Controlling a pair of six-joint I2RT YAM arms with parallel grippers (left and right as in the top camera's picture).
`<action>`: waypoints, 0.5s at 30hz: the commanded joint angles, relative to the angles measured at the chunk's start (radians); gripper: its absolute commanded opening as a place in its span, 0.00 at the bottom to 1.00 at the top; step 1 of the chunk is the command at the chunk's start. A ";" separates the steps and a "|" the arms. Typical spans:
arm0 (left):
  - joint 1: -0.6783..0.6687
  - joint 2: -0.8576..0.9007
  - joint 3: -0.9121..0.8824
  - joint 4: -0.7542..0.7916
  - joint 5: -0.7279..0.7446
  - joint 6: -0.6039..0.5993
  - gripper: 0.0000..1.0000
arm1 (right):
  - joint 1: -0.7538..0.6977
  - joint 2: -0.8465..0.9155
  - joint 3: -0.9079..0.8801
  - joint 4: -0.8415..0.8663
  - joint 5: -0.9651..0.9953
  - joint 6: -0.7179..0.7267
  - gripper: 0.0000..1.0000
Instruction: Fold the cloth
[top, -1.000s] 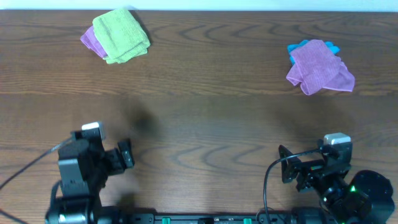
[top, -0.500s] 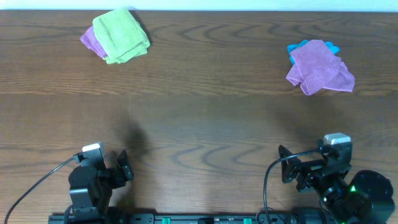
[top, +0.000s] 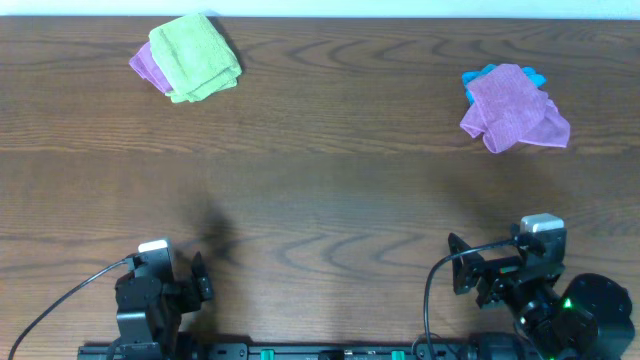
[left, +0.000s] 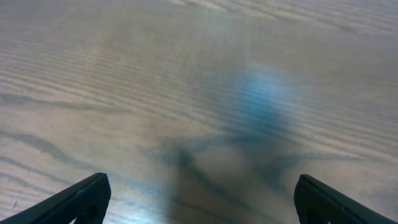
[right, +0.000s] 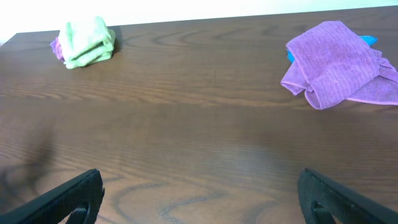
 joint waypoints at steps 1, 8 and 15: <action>-0.007 -0.028 -0.004 -0.026 -0.036 0.023 0.95 | -0.013 -0.001 -0.002 0.001 -0.002 0.012 0.99; -0.007 -0.048 -0.004 -0.074 -0.036 0.023 0.96 | -0.013 -0.001 -0.002 0.001 -0.002 0.012 0.99; -0.007 -0.048 -0.015 -0.114 -0.035 0.022 0.96 | -0.013 -0.001 -0.002 0.001 -0.002 0.012 0.99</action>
